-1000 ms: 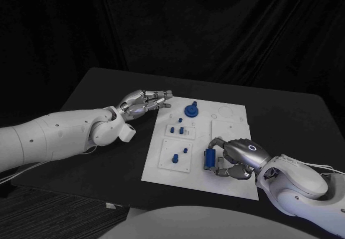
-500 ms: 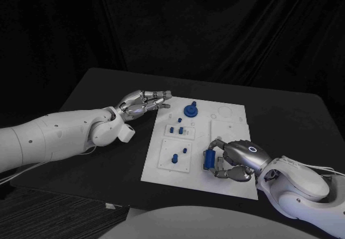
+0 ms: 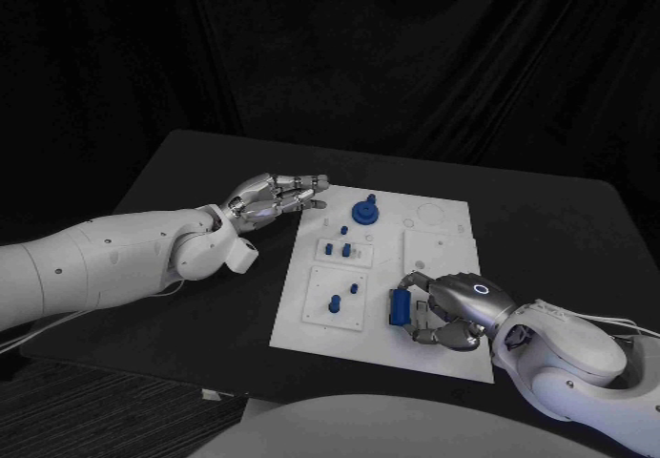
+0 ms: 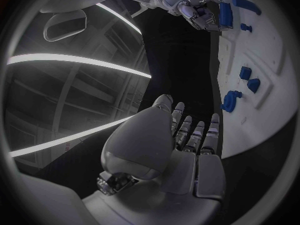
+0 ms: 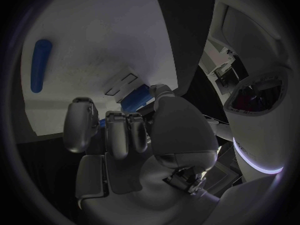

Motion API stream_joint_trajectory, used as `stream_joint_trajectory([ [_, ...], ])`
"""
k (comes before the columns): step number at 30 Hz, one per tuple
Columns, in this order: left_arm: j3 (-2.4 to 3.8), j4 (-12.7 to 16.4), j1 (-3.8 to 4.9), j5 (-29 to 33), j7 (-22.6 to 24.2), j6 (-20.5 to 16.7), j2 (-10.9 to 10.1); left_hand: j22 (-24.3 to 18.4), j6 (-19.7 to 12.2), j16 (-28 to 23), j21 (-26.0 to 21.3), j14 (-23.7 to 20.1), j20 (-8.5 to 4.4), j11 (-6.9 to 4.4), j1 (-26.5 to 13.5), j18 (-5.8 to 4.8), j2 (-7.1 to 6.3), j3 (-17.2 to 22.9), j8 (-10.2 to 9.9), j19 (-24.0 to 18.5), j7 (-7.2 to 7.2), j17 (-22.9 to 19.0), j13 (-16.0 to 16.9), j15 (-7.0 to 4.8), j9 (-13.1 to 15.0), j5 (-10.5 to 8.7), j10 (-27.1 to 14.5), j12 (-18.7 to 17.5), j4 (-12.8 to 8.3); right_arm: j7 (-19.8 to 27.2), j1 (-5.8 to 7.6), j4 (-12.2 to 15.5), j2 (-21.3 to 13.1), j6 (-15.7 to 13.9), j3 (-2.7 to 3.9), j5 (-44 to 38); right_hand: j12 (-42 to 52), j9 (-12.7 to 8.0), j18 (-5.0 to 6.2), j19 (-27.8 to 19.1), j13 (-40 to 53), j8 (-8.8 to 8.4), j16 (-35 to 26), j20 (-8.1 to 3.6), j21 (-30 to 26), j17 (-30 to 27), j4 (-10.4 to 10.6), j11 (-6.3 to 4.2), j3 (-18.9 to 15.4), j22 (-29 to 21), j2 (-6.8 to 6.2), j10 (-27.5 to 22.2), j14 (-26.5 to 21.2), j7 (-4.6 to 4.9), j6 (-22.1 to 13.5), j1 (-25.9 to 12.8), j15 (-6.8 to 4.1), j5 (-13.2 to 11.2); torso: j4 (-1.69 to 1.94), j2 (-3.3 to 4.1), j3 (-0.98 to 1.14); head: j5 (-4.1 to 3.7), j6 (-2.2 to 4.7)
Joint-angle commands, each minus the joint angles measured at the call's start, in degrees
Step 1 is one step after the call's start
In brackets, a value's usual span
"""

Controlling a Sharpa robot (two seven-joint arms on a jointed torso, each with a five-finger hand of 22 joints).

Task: Assemble the parts on the task board

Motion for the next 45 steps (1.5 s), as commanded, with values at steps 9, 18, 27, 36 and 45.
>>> stream_joint_trajectory([
  [9, 0.05, 0.1, -0.10, 0.4, 0.1, 1.1, 0.1, 0.1, 0.4, 0.4, 0.4, -0.1, 0.15, 0.81, 0.4, -0.48, 0.11, 0.5, 0.3, 0.6, 0.39, 0.1, 0.1, 0.30, 0.1, 0.23, 0.2, 0.4, 0.0, -2.6, -0.20, -0.2, 0.3, 2.9, -0.04, -0.2, 0.1, -2.7, 1.35, -0.8, 15.1, -2.72, -0.7, 0.30, -1.4, 12.5, 0.1, 0.69, 0.4, 9.6, -0.71, 6.1, 5.3, 0.34, -2.0, 0.0, 0.59, -2.5, -0.02, 0.01, -0.01, 0.09, 0.00],
  [18, 0.05, 0.0, -0.10, 0.4, 0.0, 1.2, 0.1, 0.0, 0.4, 0.4, 0.5, -0.1, 0.15, 0.86, 0.3, -0.49, 0.10, 0.6, 0.3, 0.6, 0.43, 0.0, 0.1, 0.28, 0.1, 0.23, 0.2, 0.4, 0.0, -2.6, -0.21, -0.1, 0.3, 2.9, -0.04, -0.2, 0.1, -7.2, 1.57, -1.1, 15.1, -13.14, -1.4, 0.44, -2.5, 11.5, 0.0, 0.83, -0.2, 9.3, -0.76, 6.1, 5.0, 0.48, -6.8, 0.0, 0.71, -10.7, -0.01, 0.01, 0.00, 0.06, 0.00],
  [27, 0.05, 0.0, -0.11, 0.4, -0.2, 1.3, 0.1, -0.1, 0.4, 0.4, 0.4, -0.1, 0.15, 0.91, 0.3, -0.50, 0.10, 0.6, 0.3, 0.5, 0.46, 0.0, 0.1, 0.26, 0.1, 0.23, 0.3, 0.5, 0.0, -1.8, -0.20, 0.4, -0.4, -0.4, -0.03, -0.2, 0.1, -9.6, 2.00, -1.7, 15.1, -18.31, -4.0, -0.04, -5.3, 7.8, 0.7, 0.26, -1.7, 8.6, -5.69, 6.1, 4.1, -0.15, -9.4, -0.5, 0.17, -32.1, -0.03, 0.01, 0.00, 0.11, 0.00],
  [36, 0.05, -0.1, -0.13, 0.4, -0.3, 1.4, 0.2, 0.0, 0.4, 0.4, 0.5, -0.1, 0.15, 0.97, 0.3, -0.51, 0.09, 0.7, 0.3, 0.6, 0.50, 0.0, 0.1, 0.24, 0.1, 0.23, 0.3, 0.5, 0.0, -0.2, -0.01, 1.6, -2.2, -6.4, -0.02, -0.1, 0.1, -9.6, 1.84, -1.2, 15.1, -14.87, -3.8, -0.29, -4.8, 8.1, 0.9, 0.09, -5.0, 8.9, -10.05, 6.1, 4.3, -0.27, -7.2, -3.1, -0.04, -40.0, 0.00, -0.02, -0.01, -0.10, 0.00],
  [45, 0.05, -0.1, -0.15, 0.4, -0.3, 1.5, 0.3, 0.0, 0.4, 0.4, 0.5, -0.1, 0.15, 1.00, 0.3, -0.52, 0.09, 0.7, 0.3, 0.6, 0.51, 0.1, 0.1, 0.24, 0.1, 0.24, 0.3, 0.4, 0.0, -0.1, 0.00, 0.4, -1.2, -5.5, -0.03, 0.3, 0.1, -10.1, 1.91, -1.2, 15.1, -13.89, -4.0, -0.14, -5.3, 7.8, 0.5, 0.21, 0.0, 8.8, -3.43, 6.1, 4.2, -0.17, -5.7, -1.1, 0.09, -33.4, 0.00, 0.01, -0.02, -0.13, 0.00],
])
